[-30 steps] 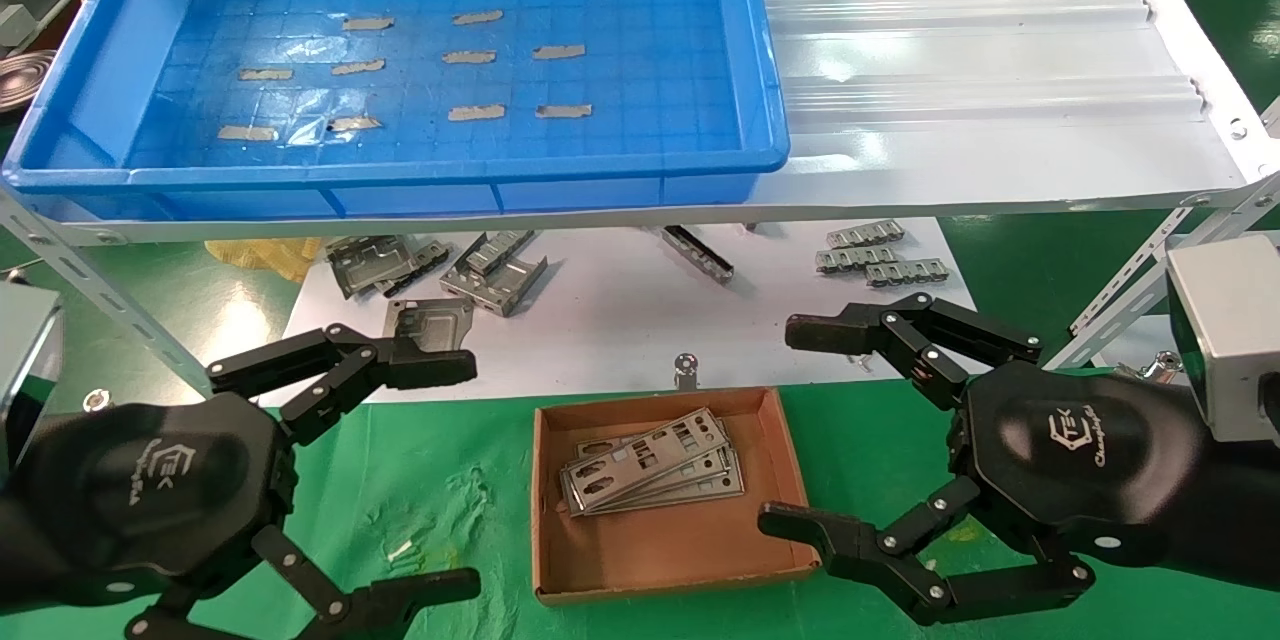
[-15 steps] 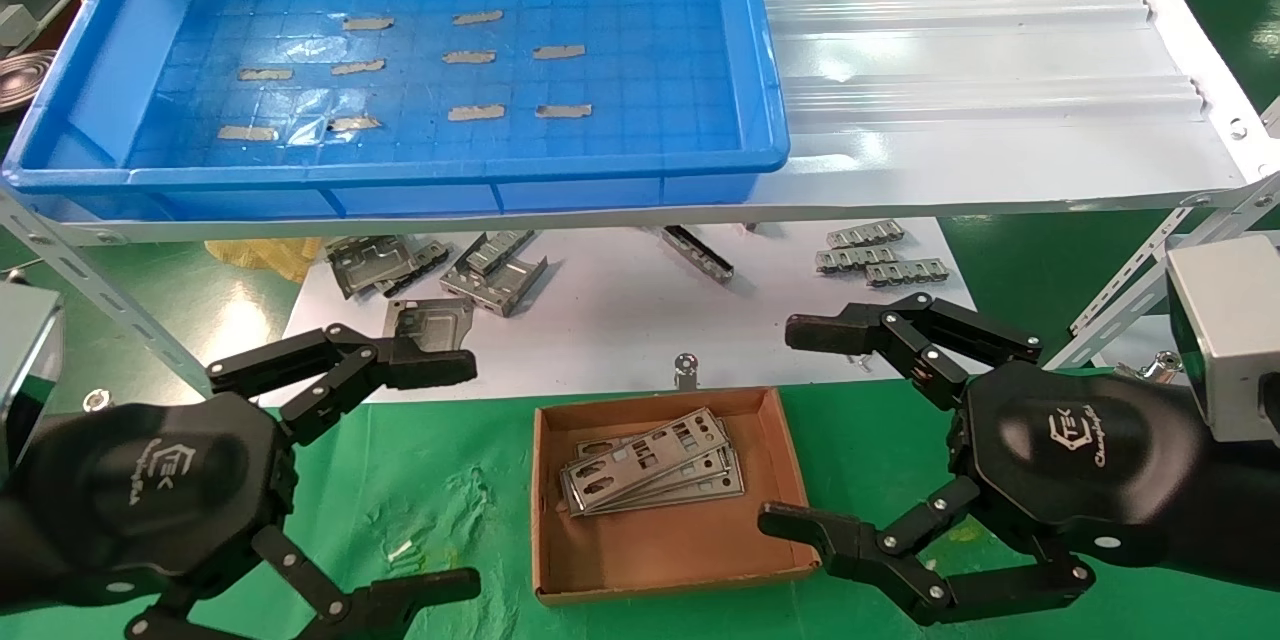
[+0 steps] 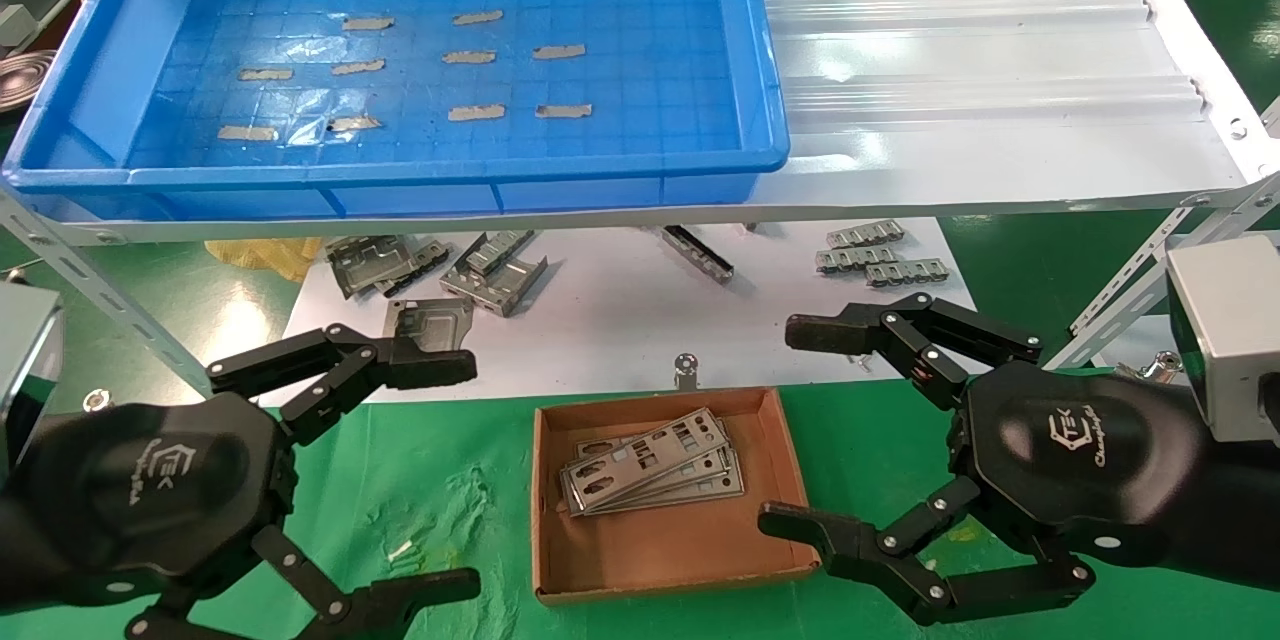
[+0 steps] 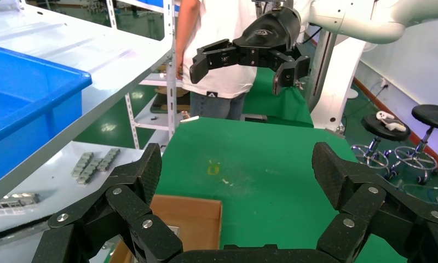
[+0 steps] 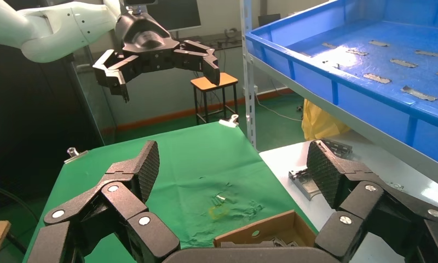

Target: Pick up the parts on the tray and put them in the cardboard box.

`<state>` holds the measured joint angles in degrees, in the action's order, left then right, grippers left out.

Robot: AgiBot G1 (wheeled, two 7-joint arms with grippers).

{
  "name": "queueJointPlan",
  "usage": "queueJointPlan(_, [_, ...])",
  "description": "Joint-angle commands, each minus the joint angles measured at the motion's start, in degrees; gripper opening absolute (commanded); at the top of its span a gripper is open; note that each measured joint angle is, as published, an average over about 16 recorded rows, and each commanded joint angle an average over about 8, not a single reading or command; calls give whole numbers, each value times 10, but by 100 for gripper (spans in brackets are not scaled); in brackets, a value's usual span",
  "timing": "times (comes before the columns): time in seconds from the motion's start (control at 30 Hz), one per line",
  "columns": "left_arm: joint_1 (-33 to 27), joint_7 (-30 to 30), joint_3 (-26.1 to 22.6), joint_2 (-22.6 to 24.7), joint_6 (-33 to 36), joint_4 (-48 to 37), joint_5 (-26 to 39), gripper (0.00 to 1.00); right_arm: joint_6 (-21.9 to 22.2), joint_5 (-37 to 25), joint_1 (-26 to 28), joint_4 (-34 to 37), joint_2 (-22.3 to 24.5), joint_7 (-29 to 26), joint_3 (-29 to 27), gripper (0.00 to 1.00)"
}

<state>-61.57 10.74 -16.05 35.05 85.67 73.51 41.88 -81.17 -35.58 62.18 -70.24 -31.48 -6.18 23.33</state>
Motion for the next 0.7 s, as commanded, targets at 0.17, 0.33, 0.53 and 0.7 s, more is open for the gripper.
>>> queueJointPlan(0.17, [0, 0, 0, 0, 0, 0, 0, 100, 0, 0, 0, 0, 0, 0, 0, 100])
queueJointPlan(0.33, [0, 0, 0, 0, 0, 0, 0, 100, 0, 0, 0, 0, 0, 0, 0, 100])
queueJointPlan(0.53, [0, 0, 0, 0, 0, 0, 0, 100, 0, 0, 0, 0, 0, 0, 0, 100])
queueJointPlan(0.7, [0, 0, 0, 0, 0, 0, 0, 100, 0, 0, 0, 0, 0, 0, 0, 100])
